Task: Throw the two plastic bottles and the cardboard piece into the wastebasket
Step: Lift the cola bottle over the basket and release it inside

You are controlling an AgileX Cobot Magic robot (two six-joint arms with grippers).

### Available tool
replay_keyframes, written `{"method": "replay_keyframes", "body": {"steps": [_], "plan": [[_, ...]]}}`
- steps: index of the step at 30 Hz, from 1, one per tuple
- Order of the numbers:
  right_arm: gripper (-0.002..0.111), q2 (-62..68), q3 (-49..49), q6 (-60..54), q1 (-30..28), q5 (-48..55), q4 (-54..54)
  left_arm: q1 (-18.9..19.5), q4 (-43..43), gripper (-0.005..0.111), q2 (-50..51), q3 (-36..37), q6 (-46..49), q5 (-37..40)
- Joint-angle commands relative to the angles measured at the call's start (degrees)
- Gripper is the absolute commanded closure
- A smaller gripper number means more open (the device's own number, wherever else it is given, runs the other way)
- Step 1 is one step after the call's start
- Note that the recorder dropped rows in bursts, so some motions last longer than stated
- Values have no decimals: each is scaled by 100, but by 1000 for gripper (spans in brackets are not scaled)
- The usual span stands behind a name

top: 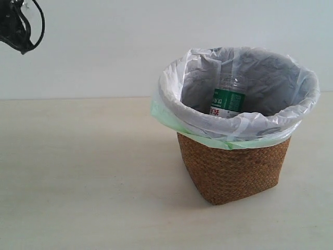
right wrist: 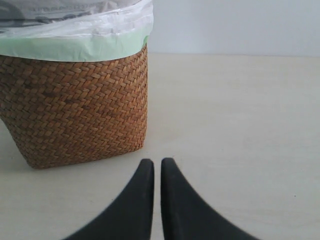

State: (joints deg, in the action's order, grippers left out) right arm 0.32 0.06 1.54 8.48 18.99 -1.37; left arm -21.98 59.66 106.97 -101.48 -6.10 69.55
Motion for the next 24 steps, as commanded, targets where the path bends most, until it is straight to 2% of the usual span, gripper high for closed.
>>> {"method": "replay_keyframes", "body": {"steps": [1,5,7,9,13,16,17,19,20,22,24], "plan": [[106,-32,-6,-22,8,-54,-46,6,-705,103,-127,20,-124,41],[106,-32,-6,-22,8,-54,-46,6,-1968,103,-8,20,275,41],[106,-32,-6,-22,8,-54,-46,-49,-3145,103,37,20,877,12],[106,-32,-6,-22,8,-54,-46,-175,-4345,103,-4,10,1564,-488],[106,-32,-6,-22,8,-54,-46,-798,-5716,103,-462,10,2749,-2150],[106,-32,-6,-22,8,-54,-46,-1322,-6423,102,-949,10,3133,-4134],[106,-32,-6,-22,8,-54,-46,-1488,-6742,99,-1069,10,3096,-4765],[106,-32,-6,-22,8,-54,-46,-1798,-7251,83,-1224,10,3108,-5574],[106,-32,-6,-22,8,-54,-46,-1932,-7287,69,-1267,10,3226,-5704],[106,-32,-6,-22,8,-54,-46,-2058,-7264,41,-1282,10,3267,-5690],[106,-32,-6,-22,8,-54,-46,-2058,-7246,9,-1256,10,3189,-5338]]}}
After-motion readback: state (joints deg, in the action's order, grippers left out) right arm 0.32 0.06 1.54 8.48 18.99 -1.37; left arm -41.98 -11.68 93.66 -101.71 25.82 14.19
